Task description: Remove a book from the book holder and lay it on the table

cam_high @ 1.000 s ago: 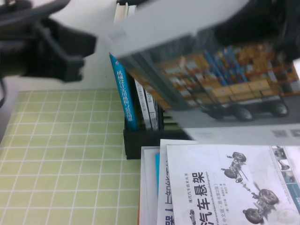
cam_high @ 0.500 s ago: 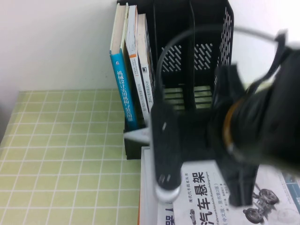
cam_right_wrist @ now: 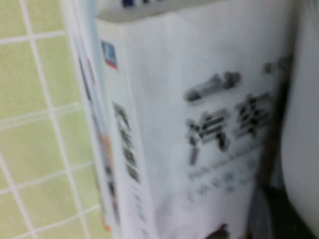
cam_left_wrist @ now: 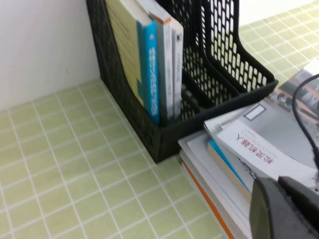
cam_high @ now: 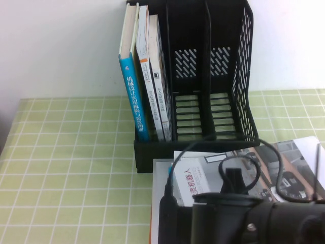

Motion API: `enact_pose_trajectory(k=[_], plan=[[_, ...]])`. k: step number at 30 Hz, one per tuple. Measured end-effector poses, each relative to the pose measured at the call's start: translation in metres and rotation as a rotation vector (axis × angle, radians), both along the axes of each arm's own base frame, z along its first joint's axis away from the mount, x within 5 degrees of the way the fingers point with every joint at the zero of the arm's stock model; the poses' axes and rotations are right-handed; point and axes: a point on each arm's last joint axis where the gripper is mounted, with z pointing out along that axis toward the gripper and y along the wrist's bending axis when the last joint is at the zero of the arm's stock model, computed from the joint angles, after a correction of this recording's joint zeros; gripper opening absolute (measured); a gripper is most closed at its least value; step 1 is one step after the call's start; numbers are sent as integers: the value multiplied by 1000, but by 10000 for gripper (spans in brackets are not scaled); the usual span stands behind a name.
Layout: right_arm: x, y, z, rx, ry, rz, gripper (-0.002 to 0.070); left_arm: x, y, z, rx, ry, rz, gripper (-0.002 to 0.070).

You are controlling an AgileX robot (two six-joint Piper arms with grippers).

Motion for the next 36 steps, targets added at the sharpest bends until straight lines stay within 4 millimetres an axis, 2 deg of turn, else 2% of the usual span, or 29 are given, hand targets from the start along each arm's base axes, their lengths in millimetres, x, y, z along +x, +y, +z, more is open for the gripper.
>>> enact_pose_trajectory(k=[3,6,8,11,14,18,22,24,27,29,32,33,36], plan=[[-2,3,-11,-3,39,-52,22,2,-3,-8,-13,31,-15,-3],[-2,4,-14,-1,44,-72,68,2,-6,-10,-22,43,-36,-3],[-2,4,-14,7,34,-85,139,2,-7,-11,-30,42,-52,-3],[1,4,-13,19,-5,-114,288,1,-9,-10,-40,38,-74,-3],[0,5,-14,30,8,-119,389,1,-9,-10,-34,27,-86,-3],[-9,7,-17,36,138,-58,426,-6,-7,-7,-23,-20,-108,-3],[-27,8,-6,120,329,23,436,-27,0,0,-51,-107,-120,-3],[-33,8,15,205,357,73,436,-39,4,-1,-63,-147,-120,-3],[-39,4,61,355,343,139,412,-55,10,-13,-86,-193,-114,-3],[-44,-6,95,454,312,167,329,-64,12,-28,-127,-219,-117,-3],[-50,-28,131,576,255,197,122,-64,10,-63,-219,-273,-119,-3],[-51,-38,140,609,236,198,80,-62,8,-73,-245,-289,-121,-3],[-51,-63,158,675,189,200,23,-44,6,-118,-284,-320,-68,-3]])
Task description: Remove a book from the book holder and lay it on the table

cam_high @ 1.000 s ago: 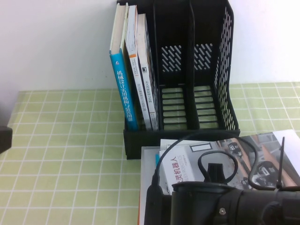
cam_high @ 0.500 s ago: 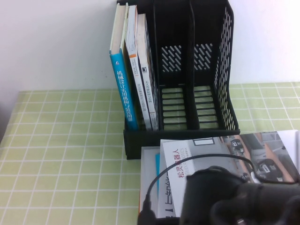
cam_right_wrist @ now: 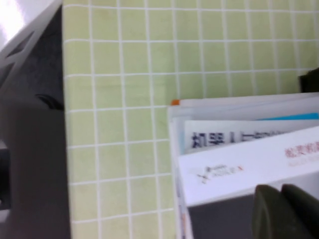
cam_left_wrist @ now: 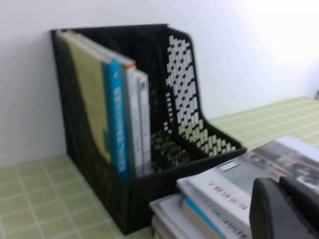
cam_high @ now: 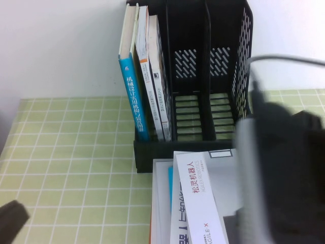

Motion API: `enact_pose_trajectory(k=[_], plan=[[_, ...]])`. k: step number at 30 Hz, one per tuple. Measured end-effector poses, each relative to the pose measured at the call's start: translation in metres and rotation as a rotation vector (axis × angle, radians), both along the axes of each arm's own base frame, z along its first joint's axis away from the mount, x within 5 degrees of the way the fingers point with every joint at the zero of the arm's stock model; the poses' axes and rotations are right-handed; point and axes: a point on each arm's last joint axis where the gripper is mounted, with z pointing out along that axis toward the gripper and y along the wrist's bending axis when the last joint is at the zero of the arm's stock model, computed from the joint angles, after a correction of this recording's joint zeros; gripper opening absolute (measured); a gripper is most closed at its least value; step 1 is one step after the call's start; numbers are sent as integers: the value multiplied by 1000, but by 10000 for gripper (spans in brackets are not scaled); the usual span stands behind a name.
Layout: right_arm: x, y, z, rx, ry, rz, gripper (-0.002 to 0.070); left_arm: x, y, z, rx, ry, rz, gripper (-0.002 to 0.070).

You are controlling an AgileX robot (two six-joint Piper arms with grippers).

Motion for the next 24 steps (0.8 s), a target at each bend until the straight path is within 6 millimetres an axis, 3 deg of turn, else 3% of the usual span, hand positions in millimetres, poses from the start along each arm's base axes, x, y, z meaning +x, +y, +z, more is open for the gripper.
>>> enact_pose_trajectory(k=[4,7,12,17,24], plan=[[-9,-27,-3,19,-50,61,4,23,0,-64,-51,78,102,-3],[-19,-48,-16,88,-72,58,1,28,2,-88,-91,120,151,-3],[-28,-77,-64,250,-69,-81,0,31,5,-96,-73,92,183,-3],[-25,-93,-105,338,-127,-203,-1,31,4,-96,-79,97,179,-3],[-24,-104,-126,262,-179,-226,-1,28,1,-101,-64,153,135,-3]])
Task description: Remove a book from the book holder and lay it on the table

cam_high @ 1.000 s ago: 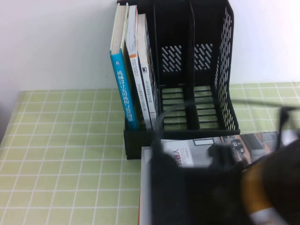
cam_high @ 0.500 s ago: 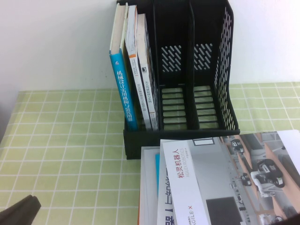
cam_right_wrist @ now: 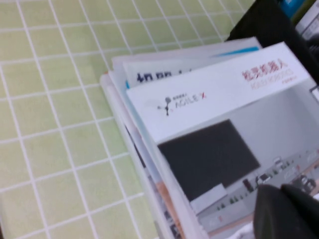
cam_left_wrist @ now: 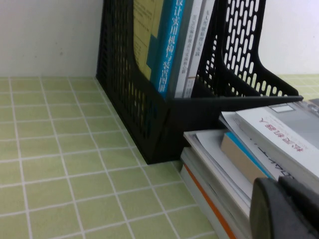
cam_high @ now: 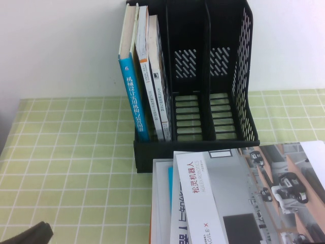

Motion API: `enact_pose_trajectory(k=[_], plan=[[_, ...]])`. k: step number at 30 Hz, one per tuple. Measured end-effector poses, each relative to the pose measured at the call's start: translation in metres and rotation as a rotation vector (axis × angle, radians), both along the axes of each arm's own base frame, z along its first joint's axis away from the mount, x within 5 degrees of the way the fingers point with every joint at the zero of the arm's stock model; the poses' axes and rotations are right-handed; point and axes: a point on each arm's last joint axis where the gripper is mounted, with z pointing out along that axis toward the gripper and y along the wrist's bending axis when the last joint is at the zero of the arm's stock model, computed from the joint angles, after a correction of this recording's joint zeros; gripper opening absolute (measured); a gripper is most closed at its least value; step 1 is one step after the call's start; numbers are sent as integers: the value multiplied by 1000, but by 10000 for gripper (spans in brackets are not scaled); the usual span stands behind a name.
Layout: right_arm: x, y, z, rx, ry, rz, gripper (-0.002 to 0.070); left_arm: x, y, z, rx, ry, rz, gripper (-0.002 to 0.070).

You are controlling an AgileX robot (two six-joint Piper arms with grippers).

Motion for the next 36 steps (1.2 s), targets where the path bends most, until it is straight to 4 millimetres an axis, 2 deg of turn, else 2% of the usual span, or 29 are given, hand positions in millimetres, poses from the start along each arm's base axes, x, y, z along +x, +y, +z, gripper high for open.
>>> enact_pose_trajectory(k=[5,16,22,29,36], plan=[[0,-3,-9,-41,15,-10,-1,-3,-3,-5,14,47,-40,-3],[0,-3,-9,-45,17,-13,-1,-6,-5,-14,74,97,-94,-3],[0,-3,-9,-45,17,-13,-1,-9,8,-17,175,-17,13,-3],[0,-3,-9,-47,18,-13,-1,-10,27,-47,58,102,327,-3],[0,-3,-9,-47,18,-14,-1,-10,28,-48,36,118,357,-3]])
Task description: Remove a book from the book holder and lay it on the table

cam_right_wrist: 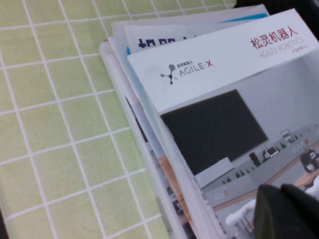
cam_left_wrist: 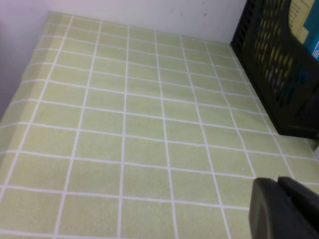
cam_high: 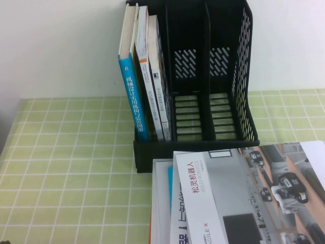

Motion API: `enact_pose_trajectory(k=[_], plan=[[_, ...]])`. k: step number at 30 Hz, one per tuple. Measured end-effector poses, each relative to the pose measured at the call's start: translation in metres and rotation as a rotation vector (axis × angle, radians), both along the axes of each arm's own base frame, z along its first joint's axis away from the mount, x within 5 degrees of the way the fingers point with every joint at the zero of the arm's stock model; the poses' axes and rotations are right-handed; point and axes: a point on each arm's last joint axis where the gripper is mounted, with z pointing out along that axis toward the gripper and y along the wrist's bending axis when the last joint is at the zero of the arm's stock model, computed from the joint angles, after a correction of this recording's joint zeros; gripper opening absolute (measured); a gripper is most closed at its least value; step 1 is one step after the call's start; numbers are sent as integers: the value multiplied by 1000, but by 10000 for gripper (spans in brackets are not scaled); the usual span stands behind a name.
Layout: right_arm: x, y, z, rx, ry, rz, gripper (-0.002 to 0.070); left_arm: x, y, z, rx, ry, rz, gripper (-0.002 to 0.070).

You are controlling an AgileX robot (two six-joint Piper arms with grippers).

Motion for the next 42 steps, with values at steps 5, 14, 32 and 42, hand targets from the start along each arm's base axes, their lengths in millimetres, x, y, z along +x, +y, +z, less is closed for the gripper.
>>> enact_pose_trajectory(k=[5,14,32,42], plan=[[0,0,0,0,0,0,-1,0,0,0,0,0,0,-3],[0,0,0,0,0,0,-1,0,0,0,-2,0,0,-3],[2,-73,14,410,-28,-659,-1,0,0,0,-4,0,0,-3],[-21,-83,-71,688,-46,-827,-1,0,0,0,-5,1,0,-3]])
